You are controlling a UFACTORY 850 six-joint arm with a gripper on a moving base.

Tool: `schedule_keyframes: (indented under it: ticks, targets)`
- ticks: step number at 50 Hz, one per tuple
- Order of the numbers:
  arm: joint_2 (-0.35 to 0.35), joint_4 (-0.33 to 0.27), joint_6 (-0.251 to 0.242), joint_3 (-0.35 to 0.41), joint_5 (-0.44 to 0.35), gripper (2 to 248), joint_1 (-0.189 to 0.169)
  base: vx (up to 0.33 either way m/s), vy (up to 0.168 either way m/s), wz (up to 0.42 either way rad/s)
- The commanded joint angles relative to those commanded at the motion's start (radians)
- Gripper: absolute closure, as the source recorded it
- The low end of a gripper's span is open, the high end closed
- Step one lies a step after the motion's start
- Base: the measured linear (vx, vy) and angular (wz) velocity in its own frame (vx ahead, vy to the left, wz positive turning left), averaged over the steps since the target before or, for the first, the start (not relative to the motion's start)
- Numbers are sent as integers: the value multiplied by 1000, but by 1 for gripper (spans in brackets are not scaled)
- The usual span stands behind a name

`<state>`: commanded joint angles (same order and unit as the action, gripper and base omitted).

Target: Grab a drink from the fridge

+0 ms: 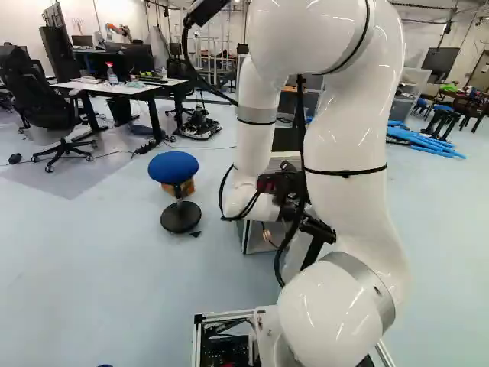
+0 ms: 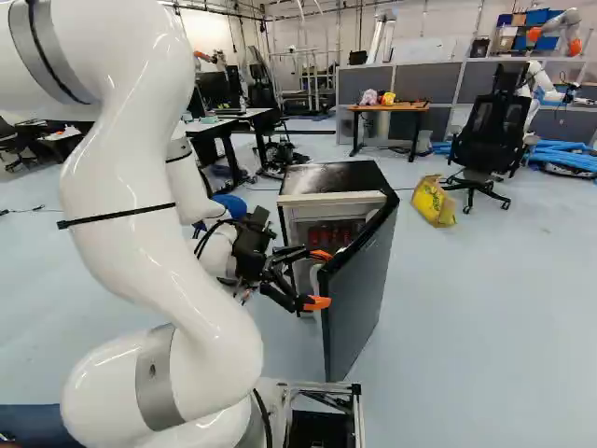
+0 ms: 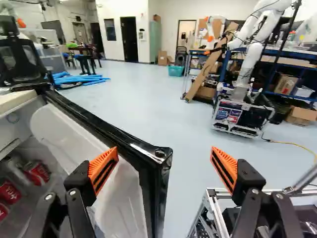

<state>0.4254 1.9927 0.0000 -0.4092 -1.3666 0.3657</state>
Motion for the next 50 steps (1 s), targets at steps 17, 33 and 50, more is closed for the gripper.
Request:
schedule_keyframes:
  ticks: [17,33,50]
  targets:
    - [-1,97,0,-46,0,3,-101,0,0,0]
    - [-2,156,0,-96,0,3,-207,0,0,0]
    - [3,156,0,-155,0,3,-318,0,0,0]
